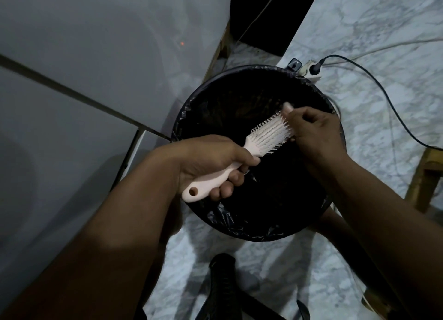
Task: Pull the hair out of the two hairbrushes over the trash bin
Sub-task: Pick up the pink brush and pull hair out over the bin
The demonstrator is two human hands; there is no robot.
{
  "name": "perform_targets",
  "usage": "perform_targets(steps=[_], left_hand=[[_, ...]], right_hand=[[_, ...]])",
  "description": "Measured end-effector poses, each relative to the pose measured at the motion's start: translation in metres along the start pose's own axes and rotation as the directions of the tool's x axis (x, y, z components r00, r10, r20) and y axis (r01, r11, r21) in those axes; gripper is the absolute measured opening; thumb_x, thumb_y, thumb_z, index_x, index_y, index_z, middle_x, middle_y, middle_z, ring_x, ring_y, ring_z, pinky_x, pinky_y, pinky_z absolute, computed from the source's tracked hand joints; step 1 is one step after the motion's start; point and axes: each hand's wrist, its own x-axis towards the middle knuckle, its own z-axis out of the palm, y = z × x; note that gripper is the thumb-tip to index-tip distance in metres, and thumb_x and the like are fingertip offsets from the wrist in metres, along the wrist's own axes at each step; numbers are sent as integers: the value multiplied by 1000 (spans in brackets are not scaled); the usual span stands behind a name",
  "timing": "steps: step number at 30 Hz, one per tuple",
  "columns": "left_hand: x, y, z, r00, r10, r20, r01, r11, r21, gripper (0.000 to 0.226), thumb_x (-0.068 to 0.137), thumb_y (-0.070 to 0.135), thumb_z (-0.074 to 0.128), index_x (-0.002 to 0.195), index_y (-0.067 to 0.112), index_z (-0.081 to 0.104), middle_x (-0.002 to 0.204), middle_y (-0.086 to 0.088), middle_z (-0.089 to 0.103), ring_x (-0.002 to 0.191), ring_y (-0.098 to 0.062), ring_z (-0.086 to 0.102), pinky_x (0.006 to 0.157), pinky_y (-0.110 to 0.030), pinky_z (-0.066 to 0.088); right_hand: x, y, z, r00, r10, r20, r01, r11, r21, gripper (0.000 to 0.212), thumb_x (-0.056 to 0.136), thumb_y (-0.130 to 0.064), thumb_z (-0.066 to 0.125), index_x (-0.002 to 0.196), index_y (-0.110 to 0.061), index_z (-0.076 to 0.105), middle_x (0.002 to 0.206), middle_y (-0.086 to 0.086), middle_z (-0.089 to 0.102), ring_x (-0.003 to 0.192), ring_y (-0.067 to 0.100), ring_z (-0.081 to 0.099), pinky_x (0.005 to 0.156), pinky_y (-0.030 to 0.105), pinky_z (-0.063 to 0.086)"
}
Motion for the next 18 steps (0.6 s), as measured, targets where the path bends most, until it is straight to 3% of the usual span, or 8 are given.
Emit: perform_targets(steps=[3, 6, 8, 10, 13, 15, 18], left_hand=[[-1, -1, 2, 1000, 19, -4, -18, 999, 44, 30, 101, 22, 58, 75, 14, 45, 57, -3, 40, 28, -11, 42, 31, -13, 31], [3, -2, 2, 997, 6, -82, -4, 1000, 25, 29, 102, 22, 56, 76, 15, 44, 55, -1, 39, 28, -10, 41, 30, -13, 29], [6, -3, -1, 986, 8, -168, -9, 1000, -5, 25, 104, 21, 53, 81, 14, 44, 53, -1, 38, 27, -10, 40, 30, -14, 29], [6, -3, -2, 975, 20, -222, -28, 999, -34, 14, 104, 21, 51, 93, 14, 45, 53, 0, 37, 27, -10, 39, 29, -14, 28], [7, -2, -2, 974, 24, -226, -38, 998, -57, 14, 103, 20, 51, 92, 15, 45, 53, 0, 37, 28, -9, 37, 30, -14, 27], [8, -2, -1, 981, 18, -192, -30, 998, -61, 19, 103, 21, 51, 86, 15, 45, 53, 1, 38, 29, -9, 37, 30, -14, 27], [6, -2, 1, 990, 15, -143, -24, 998, -63, 13, 103, 17, 49, 91, 16, 48, 54, 1, 38, 31, -8, 36, 31, -13, 27]], right_hand=[[3, -7, 0, 946, 288, -150, -255, 944, 207, 36, 96, -29, 64, 65, -11, 61, 57, 3, 62, 51, 15, 58, 56, 29, 51], [2, -9, 0, 909, 406, -93, -381, 900, 210, 45, 102, -38, 49, 66, -11, 52, 58, 3, 63, 53, 18, 64, 54, 38, 58], [1, -5, 4, 933, 357, -40, -352, 931, 92, 38, 102, -35, 50, 74, -10, 55, 76, 9, 66, 72, 25, 66, 58, 37, 55], [-2, -4, 8, 951, 296, 90, -298, 955, 4, 22, 96, -32, 62, 104, -12, 62, 104, 8, 65, 96, 23, 63, 68, 34, 52], [-7, -4, 11, 923, 194, 332, -190, 981, -45, 77, 79, -41, 79, 146, -23, 44, 142, -6, 52, 122, 8, 56, 92, 33, 51], [-15, -5, 14, 909, 104, 403, -72, 993, -95, 98, 65, -41, 88, 149, -25, 40, 143, -8, 52, 123, 5, 57, 98, 28, 51], [-16, -3, 15, 949, 40, 314, 4, 991, -136, 88, 59, -29, 93, 137, -17, 54, 127, 0, 65, 113, 11, 65, 91, 24, 56]])
